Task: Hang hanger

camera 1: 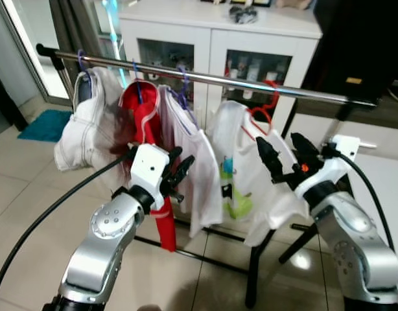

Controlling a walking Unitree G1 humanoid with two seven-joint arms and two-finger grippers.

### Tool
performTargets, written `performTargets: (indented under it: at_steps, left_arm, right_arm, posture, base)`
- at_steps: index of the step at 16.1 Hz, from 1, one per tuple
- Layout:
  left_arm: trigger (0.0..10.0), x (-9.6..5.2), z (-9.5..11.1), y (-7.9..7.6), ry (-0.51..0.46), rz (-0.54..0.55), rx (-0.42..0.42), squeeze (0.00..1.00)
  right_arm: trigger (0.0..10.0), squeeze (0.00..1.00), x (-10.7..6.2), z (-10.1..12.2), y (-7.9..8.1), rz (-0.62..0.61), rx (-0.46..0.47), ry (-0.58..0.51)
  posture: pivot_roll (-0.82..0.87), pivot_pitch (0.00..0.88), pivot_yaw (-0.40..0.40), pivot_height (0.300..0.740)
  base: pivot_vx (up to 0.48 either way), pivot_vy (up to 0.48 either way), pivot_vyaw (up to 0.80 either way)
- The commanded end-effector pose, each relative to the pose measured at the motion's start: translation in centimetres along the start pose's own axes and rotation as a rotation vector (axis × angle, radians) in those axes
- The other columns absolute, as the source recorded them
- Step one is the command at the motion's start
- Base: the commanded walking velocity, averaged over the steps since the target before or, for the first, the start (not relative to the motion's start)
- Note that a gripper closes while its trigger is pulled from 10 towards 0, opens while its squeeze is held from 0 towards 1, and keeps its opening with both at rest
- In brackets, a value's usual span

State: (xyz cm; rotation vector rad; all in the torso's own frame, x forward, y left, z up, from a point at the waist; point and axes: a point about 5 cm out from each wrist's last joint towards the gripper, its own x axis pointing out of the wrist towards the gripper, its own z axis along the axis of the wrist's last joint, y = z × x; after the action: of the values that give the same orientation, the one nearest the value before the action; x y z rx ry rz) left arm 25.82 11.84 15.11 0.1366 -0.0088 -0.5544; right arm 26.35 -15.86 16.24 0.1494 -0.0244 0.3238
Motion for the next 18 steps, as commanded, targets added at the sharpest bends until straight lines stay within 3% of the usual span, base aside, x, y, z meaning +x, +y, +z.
performTargets:
  at_steps: [1, 4, 7, 8, 11, 16, 17, 18]
  left_arm:
    - [10.0, -0.2, 0.2, 0.6, 0.003, 0.023, 0.007, 0.0]
    - [10.0, -0.2, 0.2, 0.7, 0.013, 0.003, -0.006, 0.0]
    - [10.0, -0.4, 0.7, -0.1, -0.015, -0.125, -0.014, 0.0]
    - [10.0, -0.6, 0.8, -0.4, -0.013, -0.191, -0.025, 0.0]
    - [10.0, -0.7, 0.9, -0.6, -0.018, -0.243, -0.024, 0.0]
    - [10.0, -1.1, 0.7, -1.2, 0.001, -0.33, -0.032, 0.0]
    - [10.0, -1.3, 0.5, -1.2, 0.015, -0.348, -0.027, 0.0]
    - [10.0, -1.3, 0.4, -1.2, 0.017, -0.354, -0.029, 0.0]
  right_arm:
    - [10.0, 1.0, 0.6, 0.2, 0.3, -0.001, -0.008, 0.002]
    - [10.0, 1.0, 1.8, -0.6, -0.2, -0.086, -0.043, 0.061]
    - [10.0, 1.0, 4.0, -0.7, -2.4, -0.216, -0.089, 0.107]
    - [10.0, 1.0, 5.0, -0.3, -2.8, -0.188, -0.132, 0.105]
    - [10.0, 1.0, 6.8, 0.9, -4.1, -0.159, -0.204, 0.079]
    - [10.0, 0.99, 8.1, 1.2, -5.6, -0.173, -0.256, 0.089]
    - [10.0, 0.0, 8.5, 1.0, -5.8, -0.156, -0.267, 0.104]
    - [10.0, 0.0, 8.8, 0.9, -6.0, -0.138, -0.276, 0.118]
  posture:
    - [0.09, 0.018, -0.006, 0.74]
    - [0.09, 0.016, -0.002, 0.74]
    - [0.09, 0.012, -0.002, 0.74]
    - [0.1, 0.008, -0.004, 0.74]
    - [0.1, 0.0, -0.013, 0.74]
    - [0.11, 0.0, -0.02, 0.74]
    - [0.11, 0.0, -0.02, 0.74]
    - [0.11, 0.0, -0.017, 0.74]
  base:
    - [0.0, 0.0, 0.0]
    - [0.0, 0.0, 0.0]
    - [0.0, 0.0, 0.0]
    - [0.0, 0.0, 0.0]
    - [0.0, 0.0, 0.0]
    - [0.0, 0.0, 0.0]
    - [0.0, 0.0, 0.0]
    - [0.0, 0.0, 0.0]
